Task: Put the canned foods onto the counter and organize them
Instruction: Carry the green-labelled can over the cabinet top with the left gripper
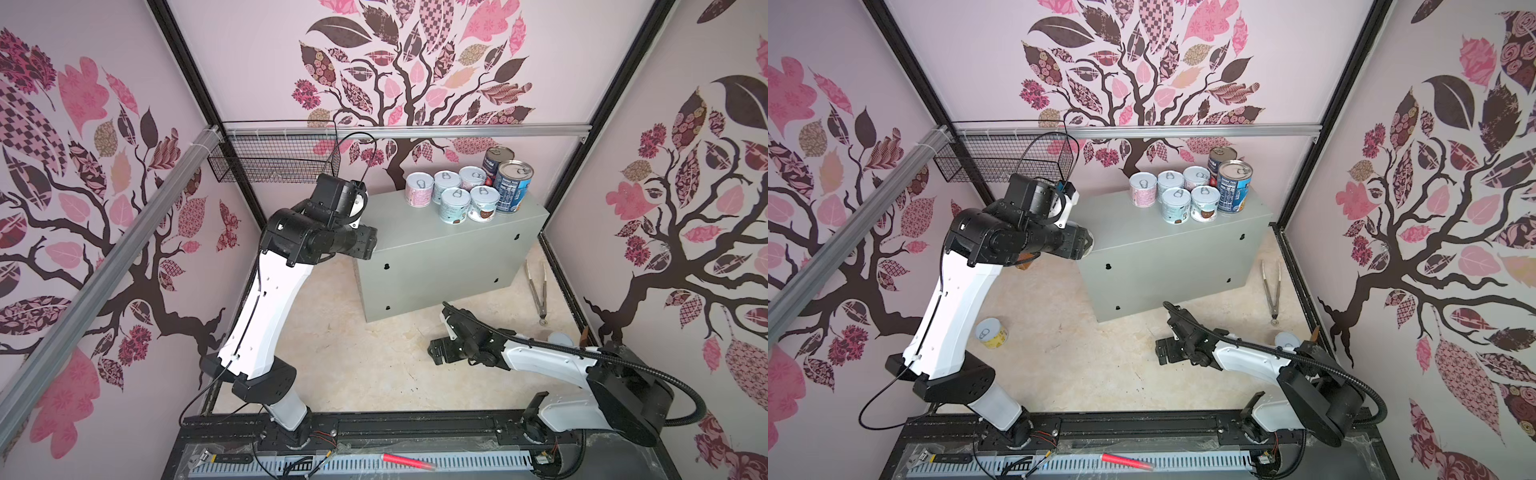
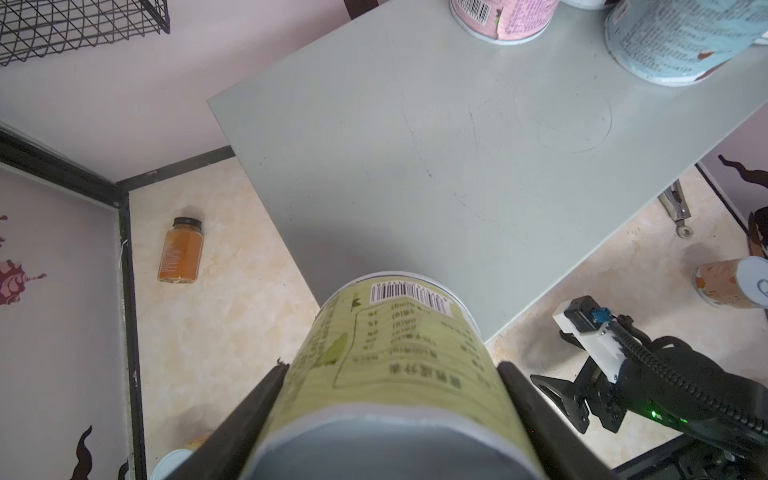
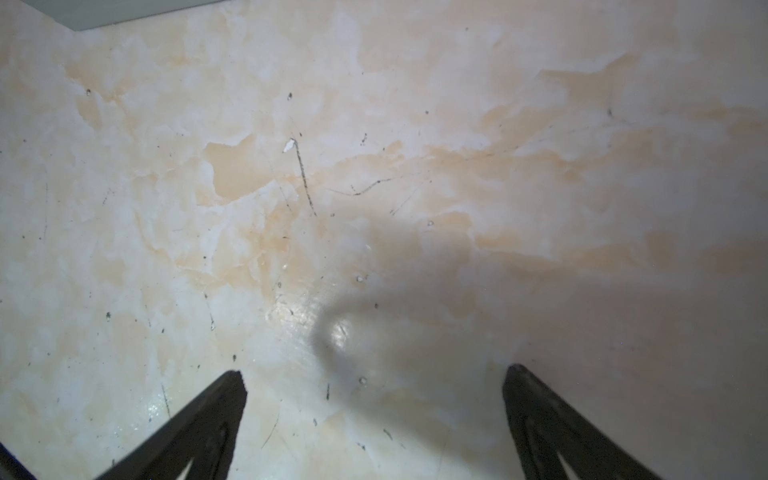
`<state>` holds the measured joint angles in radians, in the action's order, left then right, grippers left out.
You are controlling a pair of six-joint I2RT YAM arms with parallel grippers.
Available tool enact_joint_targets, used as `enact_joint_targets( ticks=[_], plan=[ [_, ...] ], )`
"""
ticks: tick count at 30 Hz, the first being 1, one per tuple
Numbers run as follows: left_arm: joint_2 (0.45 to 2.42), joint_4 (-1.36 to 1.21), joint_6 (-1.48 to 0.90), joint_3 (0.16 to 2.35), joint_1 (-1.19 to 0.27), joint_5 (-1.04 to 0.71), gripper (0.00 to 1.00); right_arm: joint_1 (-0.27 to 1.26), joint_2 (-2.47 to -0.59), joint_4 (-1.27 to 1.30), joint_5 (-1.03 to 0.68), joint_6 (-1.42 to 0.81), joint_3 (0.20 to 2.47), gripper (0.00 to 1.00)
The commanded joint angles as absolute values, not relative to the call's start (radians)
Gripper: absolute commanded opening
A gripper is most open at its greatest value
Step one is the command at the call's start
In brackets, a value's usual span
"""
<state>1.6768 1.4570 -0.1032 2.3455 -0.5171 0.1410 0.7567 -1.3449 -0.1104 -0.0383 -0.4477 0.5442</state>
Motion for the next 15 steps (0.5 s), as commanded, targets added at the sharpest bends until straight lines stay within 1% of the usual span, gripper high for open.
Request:
enact_joint_targets(
  ticks=[1,4,10,15],
  plan=[
    [1.729,1.392,-0.102,2.397,-0.517,0.12,0.62,0.76,-1.335,-0.143,-0.041,-0.453,0.518,1.0],
    [1.754,1.393,-0.103,2.407,-0.518,0.113,0.63,0.76,-1.336,-0.143,-0.041,-0.453,0.516,1.0],
    [1.793,1.397,-0.097,2.452,-0.518,0.119,0.69,0.76,-1.343,-0.14,-0.041,-0.449,0.521,1.0],
    [1.825,1.385,-0.095,2.494,-0.518,0.123,0.71,0.76,-1.35,-0.141,-0.044,-0.446,0.526,1.0]
  ],
)
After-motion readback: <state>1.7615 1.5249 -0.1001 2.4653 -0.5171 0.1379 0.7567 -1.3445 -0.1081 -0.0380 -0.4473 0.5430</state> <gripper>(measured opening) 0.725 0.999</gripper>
